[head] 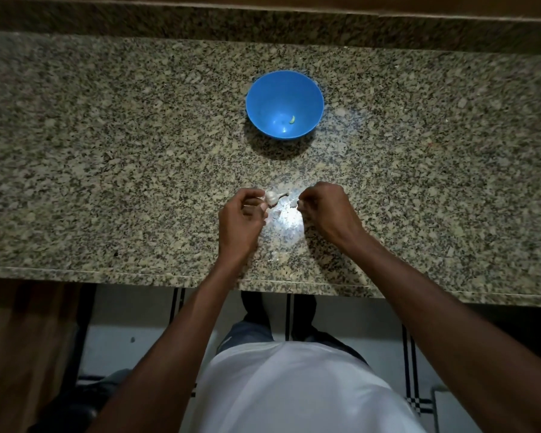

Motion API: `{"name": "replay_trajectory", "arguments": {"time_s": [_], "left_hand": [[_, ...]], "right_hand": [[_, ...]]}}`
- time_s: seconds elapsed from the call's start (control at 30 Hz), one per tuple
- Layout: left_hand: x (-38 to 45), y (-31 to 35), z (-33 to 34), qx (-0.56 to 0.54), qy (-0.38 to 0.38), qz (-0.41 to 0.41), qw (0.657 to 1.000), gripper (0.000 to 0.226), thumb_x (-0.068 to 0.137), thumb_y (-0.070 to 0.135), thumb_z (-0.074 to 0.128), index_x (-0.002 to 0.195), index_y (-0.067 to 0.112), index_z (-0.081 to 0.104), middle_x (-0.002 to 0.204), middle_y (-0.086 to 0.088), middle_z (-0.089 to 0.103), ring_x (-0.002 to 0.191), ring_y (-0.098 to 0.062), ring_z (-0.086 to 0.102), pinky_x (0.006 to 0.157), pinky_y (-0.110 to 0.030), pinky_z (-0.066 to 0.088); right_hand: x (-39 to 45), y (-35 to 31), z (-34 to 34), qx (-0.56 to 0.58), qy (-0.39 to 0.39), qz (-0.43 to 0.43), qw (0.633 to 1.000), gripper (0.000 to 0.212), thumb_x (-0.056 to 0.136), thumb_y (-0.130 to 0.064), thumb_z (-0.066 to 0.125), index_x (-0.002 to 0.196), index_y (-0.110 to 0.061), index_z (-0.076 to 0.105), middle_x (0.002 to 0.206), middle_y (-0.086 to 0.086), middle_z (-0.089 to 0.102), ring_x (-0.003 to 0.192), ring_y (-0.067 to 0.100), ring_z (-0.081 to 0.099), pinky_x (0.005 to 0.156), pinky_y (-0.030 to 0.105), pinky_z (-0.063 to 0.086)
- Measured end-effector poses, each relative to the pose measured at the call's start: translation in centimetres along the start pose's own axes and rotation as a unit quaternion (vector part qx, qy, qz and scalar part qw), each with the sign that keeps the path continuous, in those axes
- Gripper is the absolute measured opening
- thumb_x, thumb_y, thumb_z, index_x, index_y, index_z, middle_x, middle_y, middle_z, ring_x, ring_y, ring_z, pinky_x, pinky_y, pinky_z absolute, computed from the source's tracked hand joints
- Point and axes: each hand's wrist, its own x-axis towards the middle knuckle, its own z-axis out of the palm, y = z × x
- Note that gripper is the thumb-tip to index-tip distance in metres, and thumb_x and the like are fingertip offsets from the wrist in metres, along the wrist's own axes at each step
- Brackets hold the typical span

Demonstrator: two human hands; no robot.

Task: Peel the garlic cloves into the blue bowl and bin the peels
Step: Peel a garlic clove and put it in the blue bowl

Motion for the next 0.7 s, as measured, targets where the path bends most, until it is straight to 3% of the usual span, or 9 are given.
{"name": "replay_trajectory", "arguments": {"time_s": [0.07,0.17,0.23,0.3,0.43,0.57,0.7], "left_hand": [[0.3,-0.4,-0.2,0.06,0.012,0.02,0.998,0.019,0.097,0.009,0.068,0.115,0.013,0.069,0.103,-0.001,0.072,0.092,-0.011,0.07,0.075,-0.023,0.06],[0.7,-1.5,-0.4,0.144,0.014,0.034,0.989,0.017,0.097,0.009,0.068,0.113,0.011,0.068,0.105,-0.005,0.069,0.095,-0.018,0.067,0.073,-0.014,0.053],[0.9,-2.3,-0.4,0.184,-0.016,0.038,0.982,0.032,0.092,0.018,0.076,0.121,0.012,0.065,0.108,-0.004,0.063,0.097,-0.02,0.062,0.081,-0.028,0.055],[1.2,-2.9,-0.5,0.222,-0.051,0.052,0.972,0.051,0.09,0.029,0.078,0.135,0.013,0.06,0.115,-0.003,0.057,0.1,-0.017,0.056,0.085,-0.033,0.05],[2.1,-3.2,-0.6,0.254,-0.081,0.058,0.962,0.067,0.088,0.036,0.079,0.146,0.018,0.051,0.121,-0.003,0.056,0.101,-0.014,0.051,0.084,-0.03,0.041],[2.6,-3.2,-0.9,0.258,-0.086,0.054,0.961,0.068,0.084,0.036,0.082,0.143,0.02,0.053,0.104,0.001,0.054,0.092,-0.017,0.054,0.077,-0.031,0.041],[2.7,-3.0,-1.0,0.253,-0.091,0.051,0.962,0.067,0.084,0.034,0.082,0.142,0.019,0.053,0.102,0.0,0.055,0.091,-0.017,0.054,0.076,-0.031,0.042]], "right_hand": [[0.4,-0.3,0.4,-0.051,-0.019,-0.003,0.998,0.01,0.096,-0.003,0.068,0.093,-0.005,0.077,0.093,0.008,0.068,0.075,0.021,0.065,0.068,0.043,0.06],[0.6,-1.0,0.6,-0.111,-0.04,-0.017,0.993,0.01,0.099,-0.005,0.064,0.096,-0.005,0.074,0.096,0.009,0.064,0.08,0.024,0.063,0.068,0.043,0.059],[0.7,-1.3,0.5,-0.131,-0.053,-0.027,0.99,0.015,0.101,-0.005,0.059,0.093,-0.006,0.073,0.094,0.007,0.061,0.079,0.022,0.061,0.065,0.035,0.056],[1.0,-1.6,0.2,-0.131,-0.07,-0.023,0.989,0.02,0.103,-0.007,0.052,0.094,-0.004,0.07,0.094,0.008,0.059,0.081,0.023,0.06,0.064,0.031,0.052],[1.2,-2.2,-0.2,-0.153,-0.097,-0.043,0.983,0.023,0.107,-0.009,0.049,0.099,-0.003,0.07,0.099,0.013,0.063,0.087,0.026,0.063,0.074,0.042,0.057],[1.5,-2.3,-0.7,-0.168,-0.103,-0.05,0.979,0.027,0.108,-0.008,0.046,0.092,-0.002,0.068,0.095,0.013,0.062,0.081,0.025,0.063,0.072,0.044,0.057],[1.3,-2.6,-0.4,-0.196,-0.125,-0.079,0.969,0.024,0.106,-0.005,0.051,0.086,-0.001,0.064,0.092,0.012,0.059,0.074,0.023,0.058,0.066,0.043,0.056]]}}
